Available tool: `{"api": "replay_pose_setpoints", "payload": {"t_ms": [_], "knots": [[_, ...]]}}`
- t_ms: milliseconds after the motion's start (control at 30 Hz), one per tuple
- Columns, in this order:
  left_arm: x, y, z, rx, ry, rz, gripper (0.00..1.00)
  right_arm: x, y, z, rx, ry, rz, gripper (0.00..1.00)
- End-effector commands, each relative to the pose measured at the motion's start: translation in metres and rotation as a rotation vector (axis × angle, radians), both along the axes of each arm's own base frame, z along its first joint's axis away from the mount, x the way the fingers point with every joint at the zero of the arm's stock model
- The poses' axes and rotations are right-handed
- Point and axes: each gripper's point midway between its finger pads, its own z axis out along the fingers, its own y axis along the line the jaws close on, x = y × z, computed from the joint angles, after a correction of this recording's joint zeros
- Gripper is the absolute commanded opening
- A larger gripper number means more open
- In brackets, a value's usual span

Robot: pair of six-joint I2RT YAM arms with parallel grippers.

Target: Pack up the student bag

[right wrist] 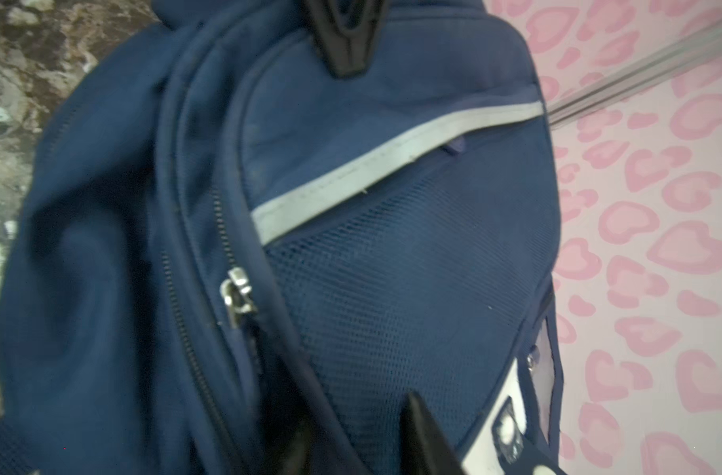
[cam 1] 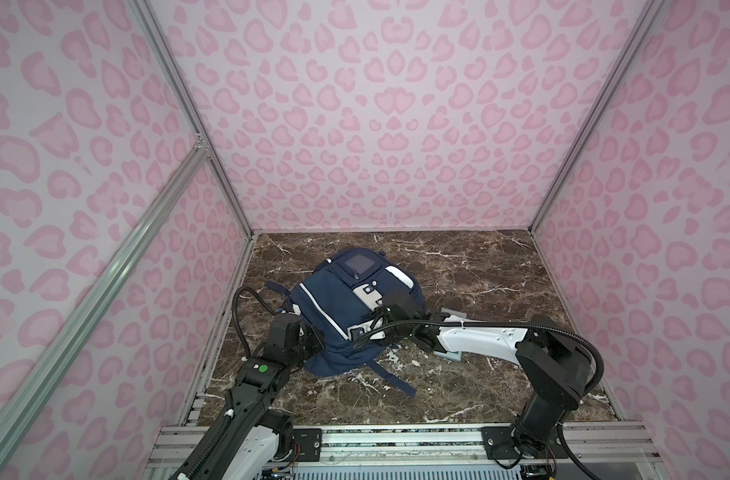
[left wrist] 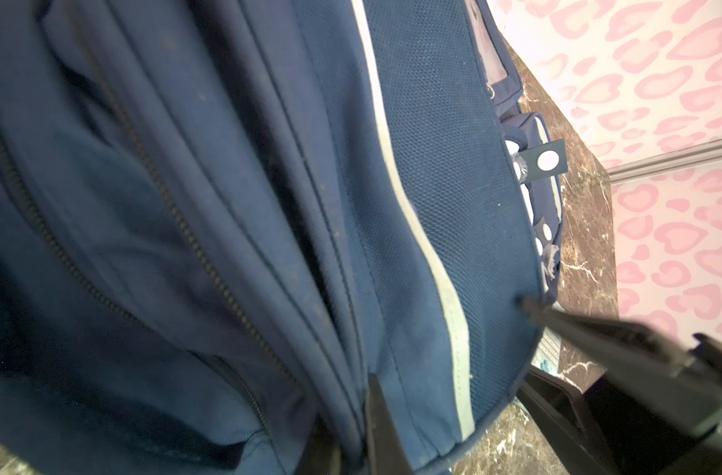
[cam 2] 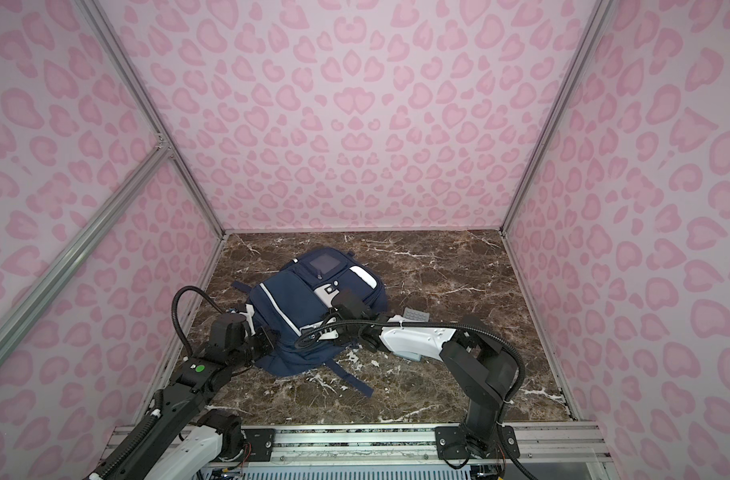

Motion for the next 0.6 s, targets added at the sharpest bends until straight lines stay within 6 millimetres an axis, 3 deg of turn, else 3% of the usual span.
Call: {"api": "replay_pose_setpoints", "payload": {"t_ms": [0, 67, 200, 367, 433, 500, 567], "knots": [[0.011, -0.002, 0.011, 0.006, -0.062, -0.011, 0.03, 0.006, 0.010, 0.005, 0.004, -0.017, 0.012, 0.10], [0.016, 0.003, 0.007, 0.028, -0.059, 0.011, 0.03, 0.003, 0.010, 0.006, -0.013, 0.041, -0.003, 0.00], [0.032, 0.014, 0.006, 0.048, -0.059, 0.068, 0.04, -0.002, 0.011, 0.019, 0.017, 0.102, -0.021, 0.00], [0.063, 0.026, 0.031, 0.086, -0.118, 0.125, 0.09, -0.022, 0.021, 0.029, 0.067, 0.219, -0.027, 0.00], [0.073, 0.031, 0.041, 0.111, -0.141, 0.148, 0.13, -0.021, 0.026, 0.028, 0.103, 0.269, -0.060, 0.00], [0.082, 0.033, 0.050, 0.123, -0.177, 0.157, 0.24, -0.015, 0.032, 0.024, 0.121, 0.334, -0.125, 0.00], [0.084, 0.038, 0.056, 0.153, -0.197, 0.173, 0.47, -0.013, 0.038, 0.020, 0.122, 0.403, -0.170, 0.00]]}}
